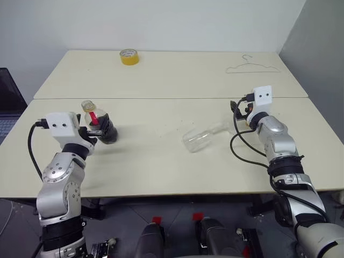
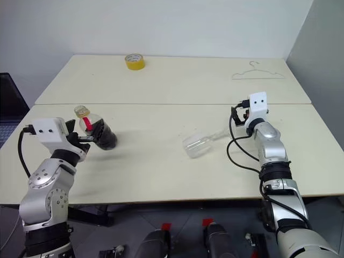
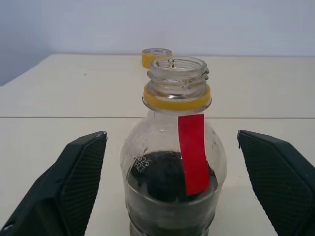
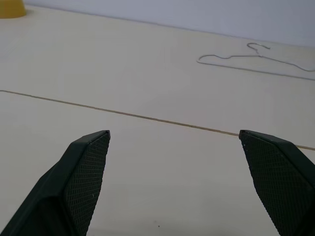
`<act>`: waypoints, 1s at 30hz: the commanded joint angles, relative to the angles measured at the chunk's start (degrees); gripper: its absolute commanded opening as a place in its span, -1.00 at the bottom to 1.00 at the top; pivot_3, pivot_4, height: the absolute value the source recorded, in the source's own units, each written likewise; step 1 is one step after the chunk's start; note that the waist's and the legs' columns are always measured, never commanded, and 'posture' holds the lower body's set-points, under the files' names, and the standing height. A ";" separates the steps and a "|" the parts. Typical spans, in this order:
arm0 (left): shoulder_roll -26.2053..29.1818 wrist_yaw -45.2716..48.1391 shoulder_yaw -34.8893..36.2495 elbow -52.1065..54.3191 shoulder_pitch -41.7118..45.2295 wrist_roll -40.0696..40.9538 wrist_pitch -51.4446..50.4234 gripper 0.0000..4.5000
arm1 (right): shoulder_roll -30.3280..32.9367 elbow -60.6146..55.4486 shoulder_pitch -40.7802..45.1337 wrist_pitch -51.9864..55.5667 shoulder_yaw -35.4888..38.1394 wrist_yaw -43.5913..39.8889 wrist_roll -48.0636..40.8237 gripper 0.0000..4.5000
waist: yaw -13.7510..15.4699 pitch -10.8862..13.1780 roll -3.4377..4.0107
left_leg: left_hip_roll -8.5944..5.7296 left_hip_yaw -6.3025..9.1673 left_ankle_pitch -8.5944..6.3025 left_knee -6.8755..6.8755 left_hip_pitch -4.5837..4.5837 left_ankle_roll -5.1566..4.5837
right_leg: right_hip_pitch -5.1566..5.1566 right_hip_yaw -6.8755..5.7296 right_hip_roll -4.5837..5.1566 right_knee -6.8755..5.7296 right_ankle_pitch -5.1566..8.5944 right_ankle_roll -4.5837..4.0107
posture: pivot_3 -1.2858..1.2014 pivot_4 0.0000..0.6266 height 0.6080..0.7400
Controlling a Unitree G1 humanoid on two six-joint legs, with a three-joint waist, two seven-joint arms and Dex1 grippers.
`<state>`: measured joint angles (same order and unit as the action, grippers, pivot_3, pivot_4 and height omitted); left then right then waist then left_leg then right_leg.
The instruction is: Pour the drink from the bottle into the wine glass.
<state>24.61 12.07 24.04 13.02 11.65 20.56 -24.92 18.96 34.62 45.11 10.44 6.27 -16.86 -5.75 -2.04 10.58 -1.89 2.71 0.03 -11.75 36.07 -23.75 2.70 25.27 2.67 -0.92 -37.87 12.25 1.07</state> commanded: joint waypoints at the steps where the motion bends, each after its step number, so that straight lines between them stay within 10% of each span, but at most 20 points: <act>1: 3.39 1.43 3.00 3.74 1.70 2.31 -0.43 0.99 | 0.82 -4.00 1.42 -0.05 -0.66 -1.72 0.04 1.00 | -0.09 0.00 0.00 | 0.01 0.00 0.00 0.00 0.00 0.00 | 0.00 0.00 -0.01 0.00 0.00 0.00 | 0.03 -0.52 1.00; 20: 24.33 27.48 3.80 12.87 2.37 18.68 -8.00 0.99 | 12.61 -9.85 10.88 9.62 -10.55 -23.04 2.98 1.00 | -0.30 0.02 0.03 | 0.00 -0.03 0.00 -0.05 -0.04 0.00 | 0.03 -0.01 0.02 0.13 0.02 -0.03 | 0.03 -0.52 1.00; 30: 27.83 36.05 -14.23 18.17 -3.14 17.46 -13.26 0.99 | 20.10 -4.16 17.72 -10.27 -29.35 -50.49 15.33 1.00 | -1.02 0.04 0.06 | 0.04 -0.05 0.00 -0.06 0.07 0.00 | 0.04 -0.02 -0.01 0.05 0.24 -0.40 | 0.03 -0.52 1.00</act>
<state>51.74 48.26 11.42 29.77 8.00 39.87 -38.60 38.99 30.43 60.93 3.39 -22.23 -64.77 8.27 -3.06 10.62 -1.83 2.74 -0.02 -11.75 36.03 -23.68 2.70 25.31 2.67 -0.94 -37.86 12.49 0.67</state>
